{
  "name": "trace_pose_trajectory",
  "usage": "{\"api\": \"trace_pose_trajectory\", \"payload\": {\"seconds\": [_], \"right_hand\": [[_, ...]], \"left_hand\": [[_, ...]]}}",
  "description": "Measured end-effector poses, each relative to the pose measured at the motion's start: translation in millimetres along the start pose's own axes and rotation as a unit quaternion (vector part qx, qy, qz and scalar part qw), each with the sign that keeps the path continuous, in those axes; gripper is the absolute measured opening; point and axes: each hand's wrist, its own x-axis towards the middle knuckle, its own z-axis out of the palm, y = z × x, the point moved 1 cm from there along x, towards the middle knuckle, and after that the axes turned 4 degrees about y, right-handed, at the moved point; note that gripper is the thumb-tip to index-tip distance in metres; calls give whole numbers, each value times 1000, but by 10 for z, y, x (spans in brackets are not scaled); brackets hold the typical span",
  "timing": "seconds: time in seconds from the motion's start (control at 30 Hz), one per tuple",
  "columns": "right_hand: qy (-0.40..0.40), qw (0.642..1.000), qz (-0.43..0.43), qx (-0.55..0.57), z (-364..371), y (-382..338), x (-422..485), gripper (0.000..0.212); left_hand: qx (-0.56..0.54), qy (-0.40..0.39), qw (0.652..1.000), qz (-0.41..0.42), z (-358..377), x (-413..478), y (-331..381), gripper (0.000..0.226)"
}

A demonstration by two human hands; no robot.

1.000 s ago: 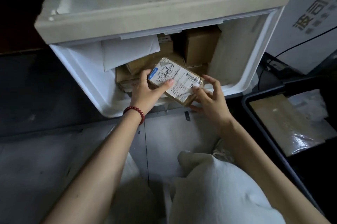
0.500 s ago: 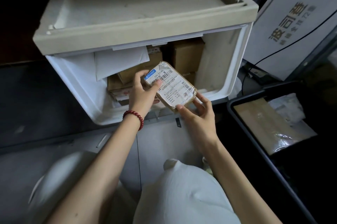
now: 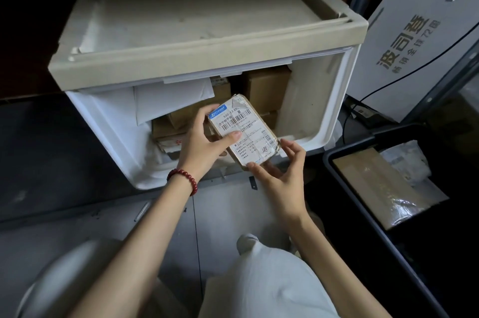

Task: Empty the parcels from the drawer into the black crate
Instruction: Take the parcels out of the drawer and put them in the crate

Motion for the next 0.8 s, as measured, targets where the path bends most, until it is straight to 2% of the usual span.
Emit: {"api": "trace_pose_trajectory", "payload": {"seconds": [0.1,0.2,0.3,0.37,0.47,0.57,0.67,0.8], "right_hand": [[-10,999,9,-45,44,-46,-4,48],[-27,997,-7,-75,53,-103,-7,65],[-39,989,-58,-133,43,-137,-27,82],[-31,984,-78,-160,33,-146,-27,77],[-6,991,-45,-129,21,-154,-18,64],[14,991,-34,-126,-3,-162,-15,57],[33,992,-31,-120,-14,-176,-12,54],[48,991,-27,-125,-19,-187,12,49]], "left_hand": [[22,23,999,1,-59,25,60,53],[51,19,999,-4,-105,53,84,47],[55,16,998,-7,-125,52,92,51],[60,1,998,-5,-137,48,106,62],[44,-26,999,-10,-155,66,108,84],[93,-36,995,-5,-170,88,61,96],[122,-41,992,14,-171,96,-3,94],[90,-50,994,41,-157,108,-41,83]]}}
